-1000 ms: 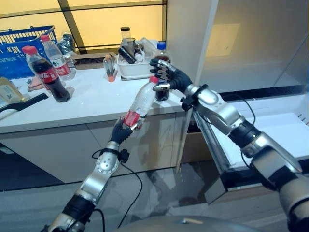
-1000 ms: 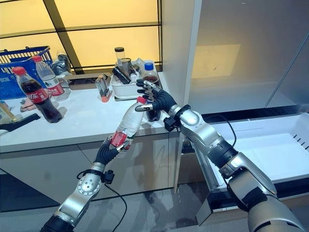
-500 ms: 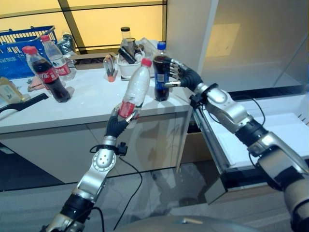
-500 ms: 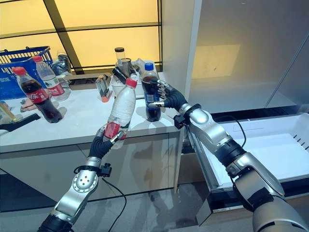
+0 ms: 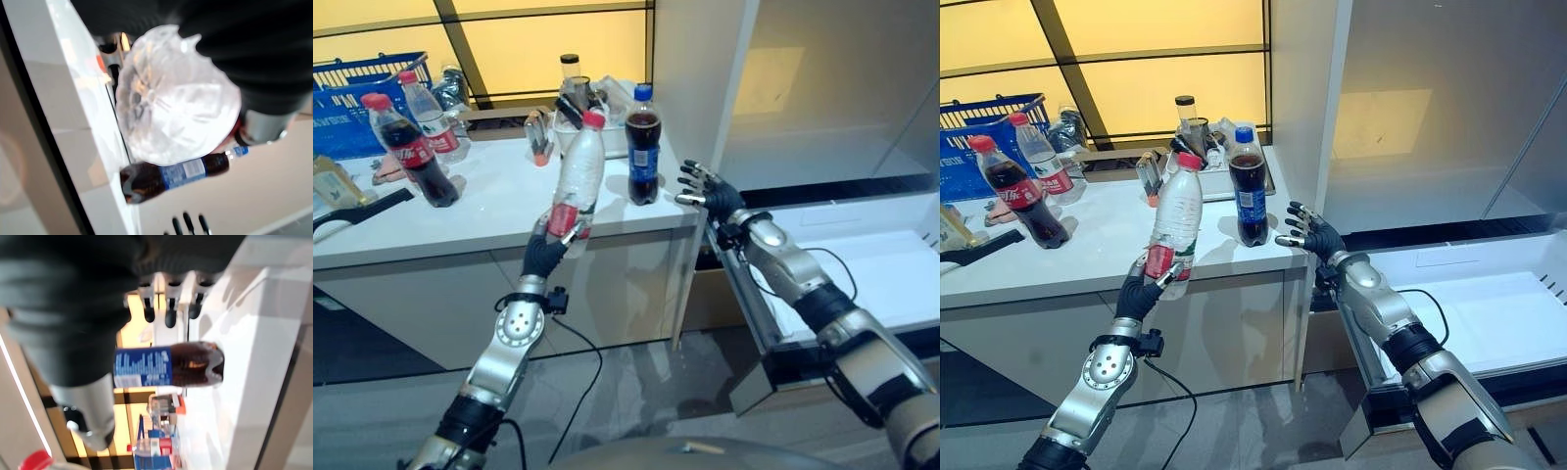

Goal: Take the drinks into the refrigerator

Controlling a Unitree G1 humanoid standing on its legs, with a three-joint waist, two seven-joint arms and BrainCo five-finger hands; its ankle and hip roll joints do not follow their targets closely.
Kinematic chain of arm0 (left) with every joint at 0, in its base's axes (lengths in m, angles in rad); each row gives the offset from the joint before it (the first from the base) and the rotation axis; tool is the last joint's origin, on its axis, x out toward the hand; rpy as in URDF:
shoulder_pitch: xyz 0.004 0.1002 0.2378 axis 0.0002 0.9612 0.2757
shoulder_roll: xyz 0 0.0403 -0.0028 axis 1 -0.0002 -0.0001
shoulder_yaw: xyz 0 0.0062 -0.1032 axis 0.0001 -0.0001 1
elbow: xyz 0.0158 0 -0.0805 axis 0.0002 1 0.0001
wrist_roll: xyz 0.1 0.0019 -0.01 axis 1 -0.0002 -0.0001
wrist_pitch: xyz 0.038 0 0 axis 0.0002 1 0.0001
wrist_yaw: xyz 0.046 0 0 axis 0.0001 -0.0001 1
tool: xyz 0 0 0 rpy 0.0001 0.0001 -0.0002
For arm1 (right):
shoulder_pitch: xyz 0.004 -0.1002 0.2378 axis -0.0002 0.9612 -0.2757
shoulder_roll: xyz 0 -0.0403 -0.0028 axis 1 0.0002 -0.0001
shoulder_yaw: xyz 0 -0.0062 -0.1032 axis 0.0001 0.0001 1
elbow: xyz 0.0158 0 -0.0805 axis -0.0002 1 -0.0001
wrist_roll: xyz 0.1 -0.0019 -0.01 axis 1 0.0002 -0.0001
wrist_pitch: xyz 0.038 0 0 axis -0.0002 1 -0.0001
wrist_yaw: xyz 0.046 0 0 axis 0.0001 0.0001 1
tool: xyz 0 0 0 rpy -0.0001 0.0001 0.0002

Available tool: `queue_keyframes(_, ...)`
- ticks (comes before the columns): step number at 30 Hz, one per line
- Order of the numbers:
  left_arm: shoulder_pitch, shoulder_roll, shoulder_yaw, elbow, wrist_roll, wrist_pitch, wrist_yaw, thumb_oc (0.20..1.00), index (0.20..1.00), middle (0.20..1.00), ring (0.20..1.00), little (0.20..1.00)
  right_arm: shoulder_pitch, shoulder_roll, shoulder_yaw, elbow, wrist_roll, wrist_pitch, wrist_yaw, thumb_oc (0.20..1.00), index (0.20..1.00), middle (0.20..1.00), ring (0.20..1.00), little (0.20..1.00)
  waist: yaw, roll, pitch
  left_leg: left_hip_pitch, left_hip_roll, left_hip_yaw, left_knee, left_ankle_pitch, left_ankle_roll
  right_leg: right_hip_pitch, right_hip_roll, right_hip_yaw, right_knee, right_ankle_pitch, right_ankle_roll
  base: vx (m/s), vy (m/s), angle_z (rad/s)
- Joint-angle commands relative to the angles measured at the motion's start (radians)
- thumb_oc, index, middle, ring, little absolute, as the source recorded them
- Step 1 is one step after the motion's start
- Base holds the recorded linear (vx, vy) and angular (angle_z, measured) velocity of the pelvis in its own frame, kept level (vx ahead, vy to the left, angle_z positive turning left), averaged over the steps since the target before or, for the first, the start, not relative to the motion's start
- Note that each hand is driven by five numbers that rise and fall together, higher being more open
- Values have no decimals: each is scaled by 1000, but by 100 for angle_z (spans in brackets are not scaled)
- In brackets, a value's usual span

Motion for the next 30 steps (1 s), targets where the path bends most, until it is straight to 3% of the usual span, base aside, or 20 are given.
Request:
queue_keyframes(1, -134, 61, -6, -124, -51, -128, -52, 200, 200, 200, 200, 200, -202, -50, 89, 10, -23, -27, 67, 1000, 1000, 1000, 1000, 1000, 40, -43, -48, 51, -37, 37, 2, -114, 40, 24, -17, 32, 55, -105, 14, 0, 0, 0)
queue_keyframes(6, -171, 93, -56, -109, -37, -126, -115, 200, 200, 200, 200, 200, -349, -63, 190, -26, 33, -15, 149, 1000, 1000, 1000, 1000, 1000, 42, -50, -56, 53, -34, 39, 2, -110, 36, 30, -14, 31, 45, -103, 14, 0, 0, 0)
queue_keyframes(13, -204, 94, -76, -66, -23, -112, -124, 200, 200, 200, 200, 200, -396, -17, 204, -55, 51, -22, 150, 1000, 1000, 1000, 1000, 1000, 41, -52, -61, 55, -33, 38, 2, -109, 34, 34, -11, 34, 42, -104, 13, 0, 0, 0)
queue_keyframes(22, -316, 52, -110, 33, 3, -80, -63, 200, 200, 200, 200, 200, -351, 159, 165, -72, 64, -28, 75, 1000, 1000, 1000, 1000, 1000, 33, -46, -64, 54, -31, 36, 2, -105, 34, 37, -12, 33, 46, -104, 9, 0, 0, 0)
queue_keyframes(30, -338, 38, -102, 33, 5, -79, -23, 200, 200, 200, 200, 200, -319, 193, 144, -107, 47, -35, 46, 1000, 1000, 1000, 1000, 1000, 33, -45, -64, 51, -33, 31, 2, -104, 35, 36, -14, 29, 48, -103, 9, -4, 0, 0)
